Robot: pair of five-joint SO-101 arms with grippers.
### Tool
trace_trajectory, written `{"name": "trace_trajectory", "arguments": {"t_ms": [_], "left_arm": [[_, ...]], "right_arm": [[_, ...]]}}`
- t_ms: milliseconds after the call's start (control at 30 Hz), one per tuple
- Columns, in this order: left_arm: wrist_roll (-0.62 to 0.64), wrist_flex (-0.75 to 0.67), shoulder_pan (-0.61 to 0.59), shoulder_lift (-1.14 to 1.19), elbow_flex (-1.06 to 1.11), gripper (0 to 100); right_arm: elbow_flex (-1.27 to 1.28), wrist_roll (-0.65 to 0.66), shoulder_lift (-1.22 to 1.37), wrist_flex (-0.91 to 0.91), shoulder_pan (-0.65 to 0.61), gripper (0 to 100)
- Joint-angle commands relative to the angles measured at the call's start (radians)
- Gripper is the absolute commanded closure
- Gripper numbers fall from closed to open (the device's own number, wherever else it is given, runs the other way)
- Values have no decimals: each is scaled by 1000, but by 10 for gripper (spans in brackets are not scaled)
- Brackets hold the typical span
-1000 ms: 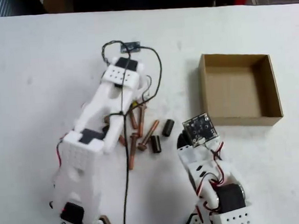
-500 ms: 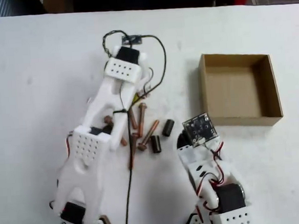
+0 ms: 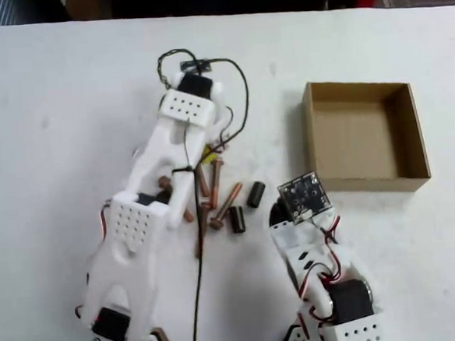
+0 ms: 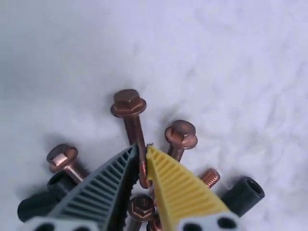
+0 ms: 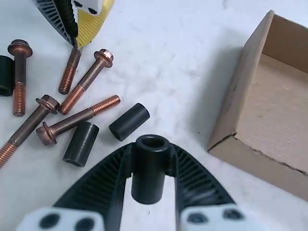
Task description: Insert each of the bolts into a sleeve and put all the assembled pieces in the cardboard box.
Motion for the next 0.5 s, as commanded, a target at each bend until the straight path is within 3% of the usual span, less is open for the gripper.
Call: {"name": "trace_trajectory", "arguments": {"t_ms": [0,467], "left_arm": [[15,-20,-31,-8,-3,880],[9,-44,-79,79,-15,861]], "right_arm": [[-12,11,-8,2,-1,982],[-12,11,-8,4,-1,982]]}}
